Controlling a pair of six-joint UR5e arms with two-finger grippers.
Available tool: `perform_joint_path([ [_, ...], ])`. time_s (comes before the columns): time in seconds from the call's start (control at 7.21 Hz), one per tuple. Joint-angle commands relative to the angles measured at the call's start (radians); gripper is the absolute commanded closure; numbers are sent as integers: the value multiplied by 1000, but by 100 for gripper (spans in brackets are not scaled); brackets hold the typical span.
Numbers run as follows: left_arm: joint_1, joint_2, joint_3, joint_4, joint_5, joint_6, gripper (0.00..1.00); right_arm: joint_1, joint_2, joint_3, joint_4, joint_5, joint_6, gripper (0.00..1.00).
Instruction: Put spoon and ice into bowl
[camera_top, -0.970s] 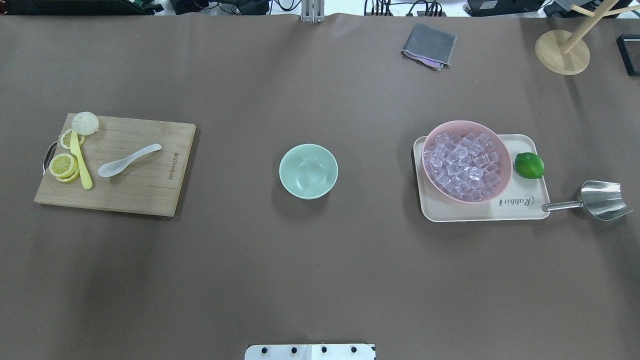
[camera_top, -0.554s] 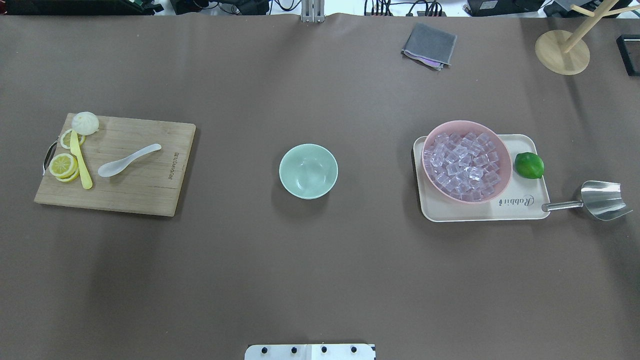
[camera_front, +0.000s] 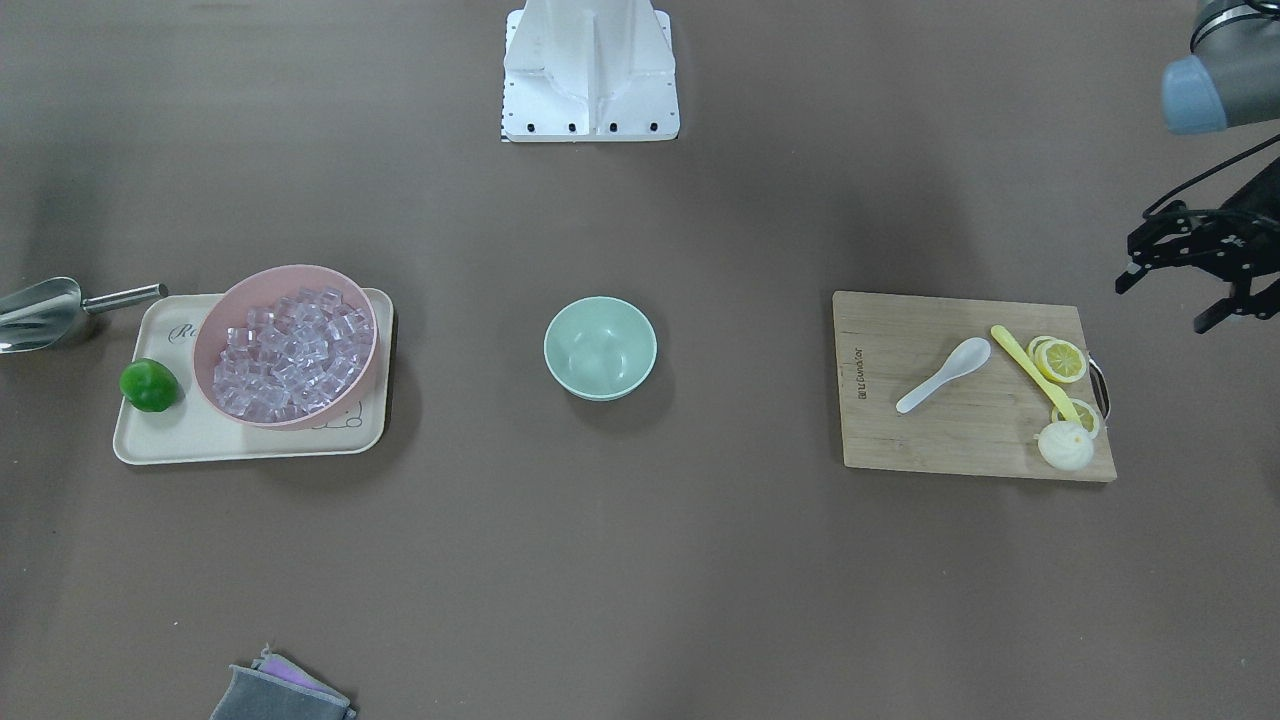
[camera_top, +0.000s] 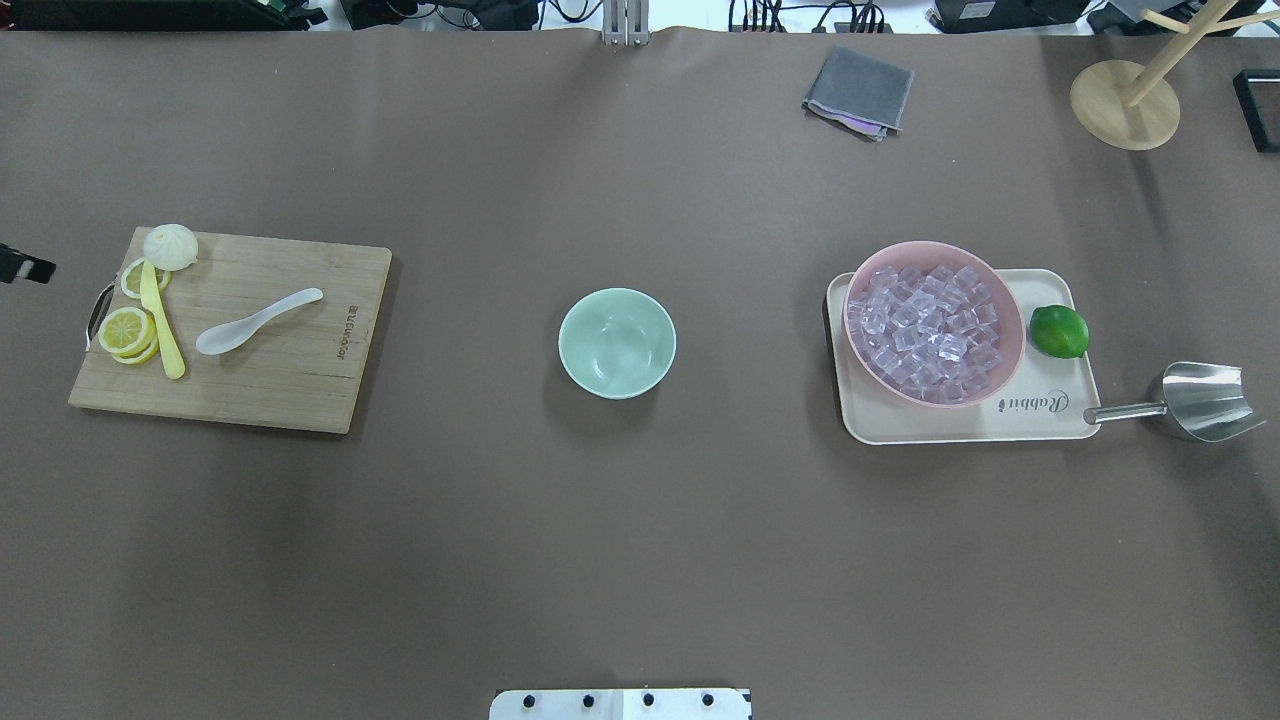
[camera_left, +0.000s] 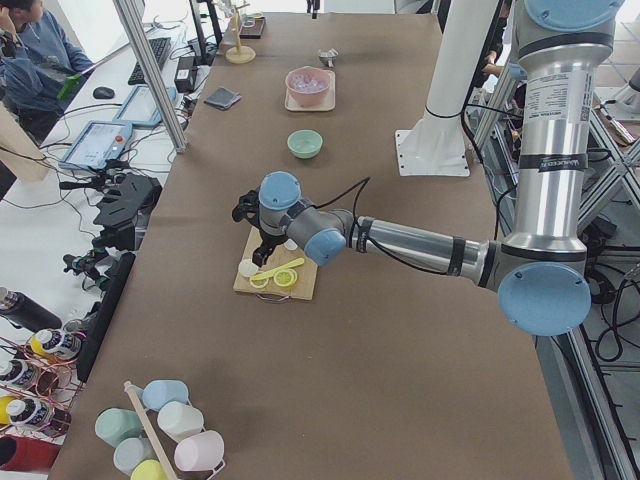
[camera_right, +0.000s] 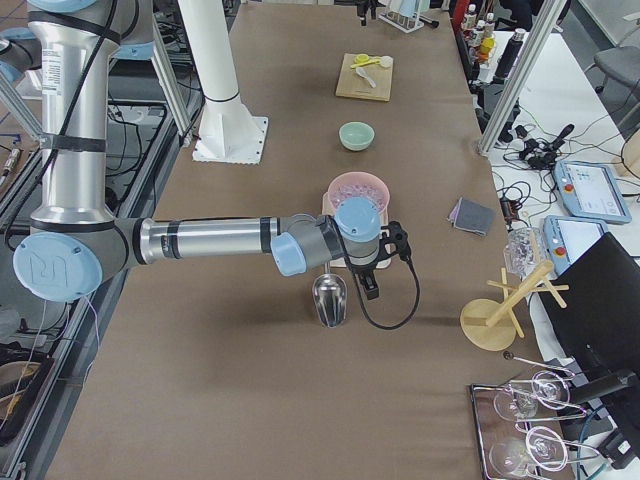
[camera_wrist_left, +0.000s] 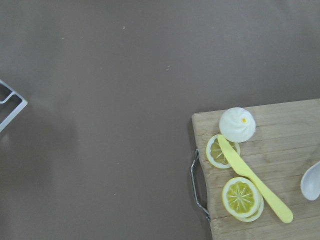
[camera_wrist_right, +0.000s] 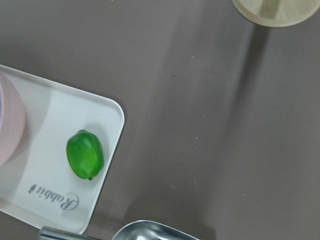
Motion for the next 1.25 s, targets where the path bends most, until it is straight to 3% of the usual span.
perform_joint_path([
  [0.0, 137, -121, 58, -2, 124, -2, 3, -62, 55, 33, -2, -17, 22, 5],
  [0.28, 234, -207, 135, -3, 130, 0, 4, -152, 97, 76, -2, -66, 84, 5],
  [0.42, 251, -228, 167, -5, 131, 6, 12, -194, 118, 94, -2, -88, 132, 5],
  [0.97, 335, -237, 200, -8, 191, 7, 26, -314, 171, 143, -3, -166, 315, 5],
  [1.11, 335, -238, 214, -8, 200, 10, 40, -327, 184, 143, -3, -175, 345, 5],
])
